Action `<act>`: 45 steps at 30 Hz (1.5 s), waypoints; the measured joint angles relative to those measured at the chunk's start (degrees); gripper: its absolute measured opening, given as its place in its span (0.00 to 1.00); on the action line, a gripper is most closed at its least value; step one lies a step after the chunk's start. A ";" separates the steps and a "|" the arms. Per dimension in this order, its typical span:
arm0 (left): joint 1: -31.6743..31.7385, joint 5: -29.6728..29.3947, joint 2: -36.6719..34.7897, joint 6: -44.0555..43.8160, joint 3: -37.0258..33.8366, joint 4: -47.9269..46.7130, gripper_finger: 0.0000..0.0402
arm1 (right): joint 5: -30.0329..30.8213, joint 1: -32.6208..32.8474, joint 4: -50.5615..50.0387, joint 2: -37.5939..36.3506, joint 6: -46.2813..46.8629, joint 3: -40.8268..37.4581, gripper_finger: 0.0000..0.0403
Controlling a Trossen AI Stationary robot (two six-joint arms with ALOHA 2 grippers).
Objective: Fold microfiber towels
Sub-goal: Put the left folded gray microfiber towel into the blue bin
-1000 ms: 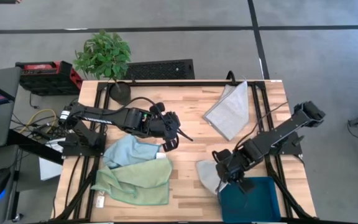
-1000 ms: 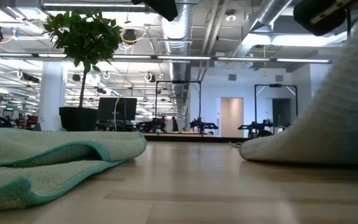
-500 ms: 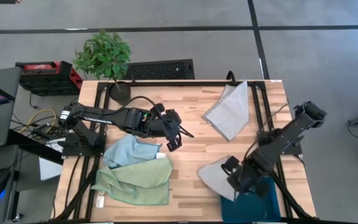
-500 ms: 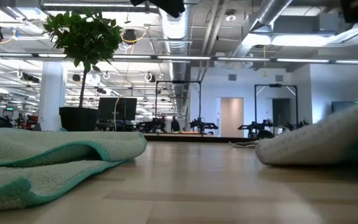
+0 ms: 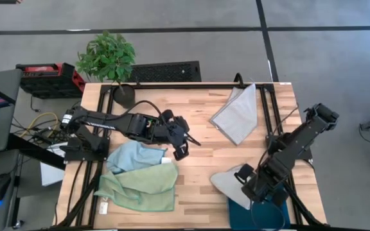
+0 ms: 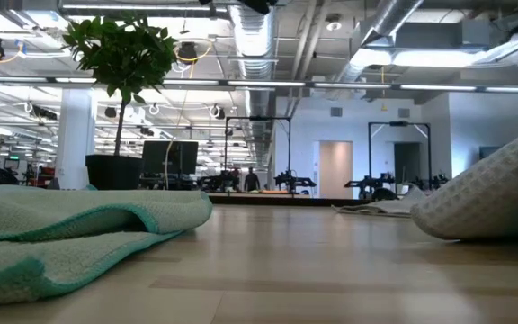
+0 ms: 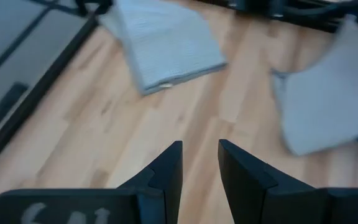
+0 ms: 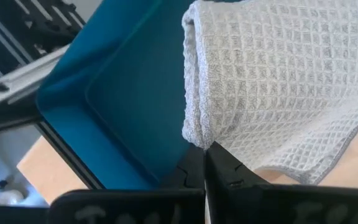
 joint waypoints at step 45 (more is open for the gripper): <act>-1.94 4.89 0.00 7.87 -0.52 3.20 0.24 | 3.01 20.18 6.95 6.56 -9.47 0.07 0.03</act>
